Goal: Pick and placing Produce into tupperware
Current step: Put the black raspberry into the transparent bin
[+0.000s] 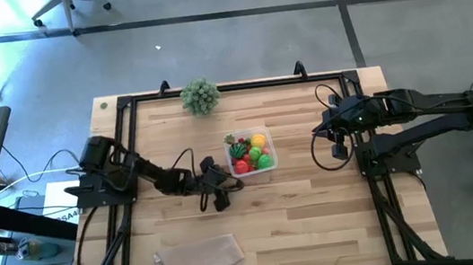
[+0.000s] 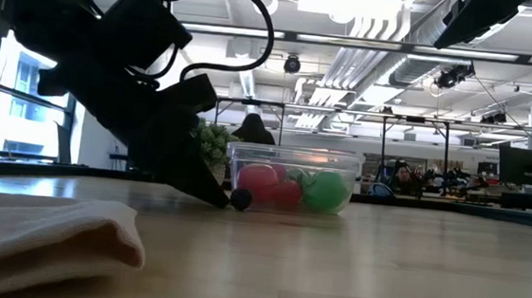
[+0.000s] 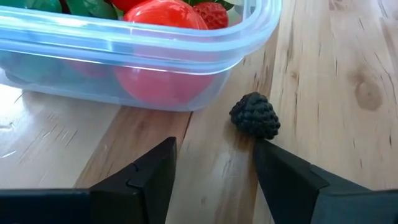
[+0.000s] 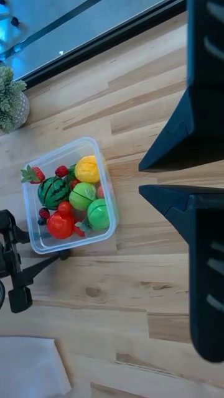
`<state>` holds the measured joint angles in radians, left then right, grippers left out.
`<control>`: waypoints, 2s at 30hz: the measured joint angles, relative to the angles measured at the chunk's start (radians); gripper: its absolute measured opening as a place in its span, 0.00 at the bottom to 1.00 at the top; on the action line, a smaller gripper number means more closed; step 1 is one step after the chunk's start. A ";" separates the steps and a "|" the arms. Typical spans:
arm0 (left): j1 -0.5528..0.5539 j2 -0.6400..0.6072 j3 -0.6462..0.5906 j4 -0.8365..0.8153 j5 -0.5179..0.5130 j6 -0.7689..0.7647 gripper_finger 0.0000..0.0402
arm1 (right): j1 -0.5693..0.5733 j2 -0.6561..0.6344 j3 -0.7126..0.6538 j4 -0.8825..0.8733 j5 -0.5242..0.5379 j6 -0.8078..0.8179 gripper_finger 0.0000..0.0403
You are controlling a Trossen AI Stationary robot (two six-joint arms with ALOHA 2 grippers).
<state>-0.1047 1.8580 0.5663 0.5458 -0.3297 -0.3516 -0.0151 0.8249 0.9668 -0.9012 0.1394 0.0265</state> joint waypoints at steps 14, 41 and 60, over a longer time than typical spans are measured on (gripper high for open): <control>-0.033 0.004 -0.002 0.021 -0.022 -0.101 0.49 | 0.000 0.000 0.000 0.000 0.000 0.000 0.09; -0.076 0.009 0.056 0.021 -0.007 -0.153 0.49 | 0.000 0.000 0.000 0.000 0.000 0.000 0.09; -0.046 0.032 0.062 0.012 -0.099 0.042 0.49 | 0.000 0.000 0.000 0.000 0.000 0.000 0.09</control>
<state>-0.1502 1.8904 0.6281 0.5582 -0.4290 -0.3093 -0.0151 0.8249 0.9668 -0.9012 0.1398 0.0261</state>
